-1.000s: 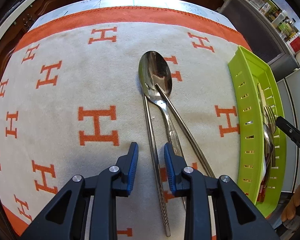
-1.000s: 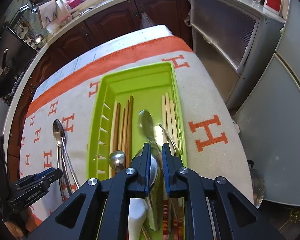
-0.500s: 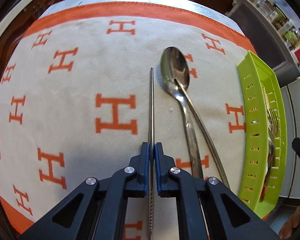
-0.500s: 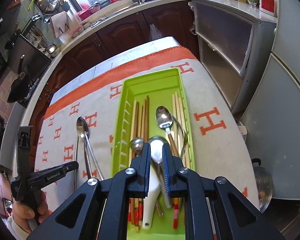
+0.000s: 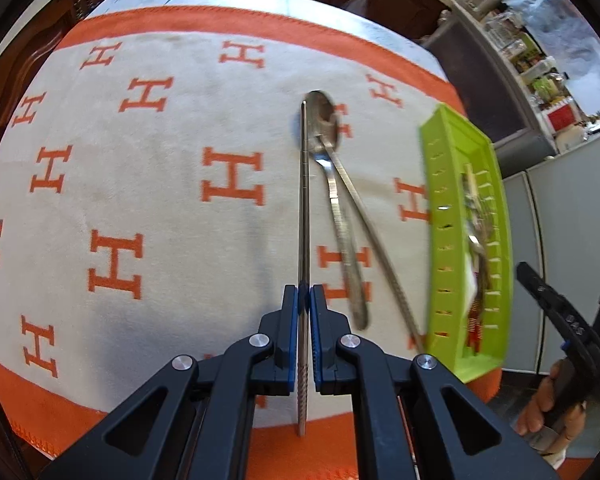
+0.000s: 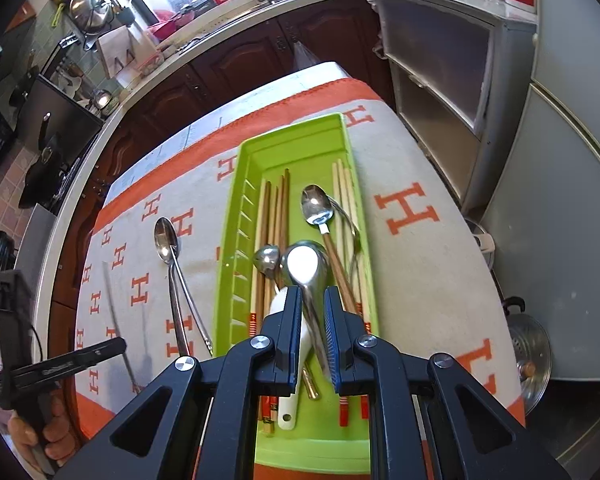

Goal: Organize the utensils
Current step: 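Lower the steel chopstick into the tray with the left tool while the right releases the spoon there, then grasp the other steel chopstick with the right tool while the left approaches the long steel spoon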

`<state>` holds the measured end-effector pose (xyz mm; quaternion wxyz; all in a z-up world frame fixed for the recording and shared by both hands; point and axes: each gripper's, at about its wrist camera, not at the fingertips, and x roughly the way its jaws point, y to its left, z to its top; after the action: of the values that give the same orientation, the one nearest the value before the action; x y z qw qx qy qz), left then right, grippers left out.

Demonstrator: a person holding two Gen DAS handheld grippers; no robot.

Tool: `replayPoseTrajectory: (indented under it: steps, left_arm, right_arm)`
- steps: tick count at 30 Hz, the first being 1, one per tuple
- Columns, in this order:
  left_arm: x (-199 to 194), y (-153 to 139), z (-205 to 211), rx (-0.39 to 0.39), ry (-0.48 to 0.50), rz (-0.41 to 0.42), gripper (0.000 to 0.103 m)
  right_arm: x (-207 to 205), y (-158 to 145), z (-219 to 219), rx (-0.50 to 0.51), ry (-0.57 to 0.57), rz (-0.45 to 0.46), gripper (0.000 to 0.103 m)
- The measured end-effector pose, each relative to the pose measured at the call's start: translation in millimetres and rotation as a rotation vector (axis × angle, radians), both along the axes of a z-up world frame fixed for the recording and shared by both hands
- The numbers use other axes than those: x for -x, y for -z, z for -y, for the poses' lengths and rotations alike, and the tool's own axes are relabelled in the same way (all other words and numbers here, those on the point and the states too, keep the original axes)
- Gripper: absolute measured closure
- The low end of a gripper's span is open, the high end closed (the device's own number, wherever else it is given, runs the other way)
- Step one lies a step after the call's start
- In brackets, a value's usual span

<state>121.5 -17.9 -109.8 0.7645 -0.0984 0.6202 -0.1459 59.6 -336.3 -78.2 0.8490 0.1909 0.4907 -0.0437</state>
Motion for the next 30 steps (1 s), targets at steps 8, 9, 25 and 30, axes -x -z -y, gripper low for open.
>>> replayPoseTrajectory:
  steps: [8, 9, 25, 30]
  left_arm:
    - [3.3, -45.1, 62.3, 0.09, 0.155, 0.043, 0.099]
    - [3.4, -48.1, 69.9, 0.097, 0.169, 0.043, 0.099]
    - [-26.1, -18.6, 180.2, 0.073, 0.324, -0.05, 0.099]
    - [-45.6, 1.4, 185.3, 0.015, 0.266, -0.046, 0.097]
  right_arm:
    - [14.7, 0.6, 15.1, -0.017, 0.042, 0.0, 0.091]
    - [16.6, 0.3, 16.2, -0.019, 0.044, 0.002, 0.091]
    - [35.7, -5.8, 33.2, -0.031, 0.091, 0.032, 0.091]
    - [39.9, -8.7, 33.0, -0.027, 0.093, 0.04, 0.091]
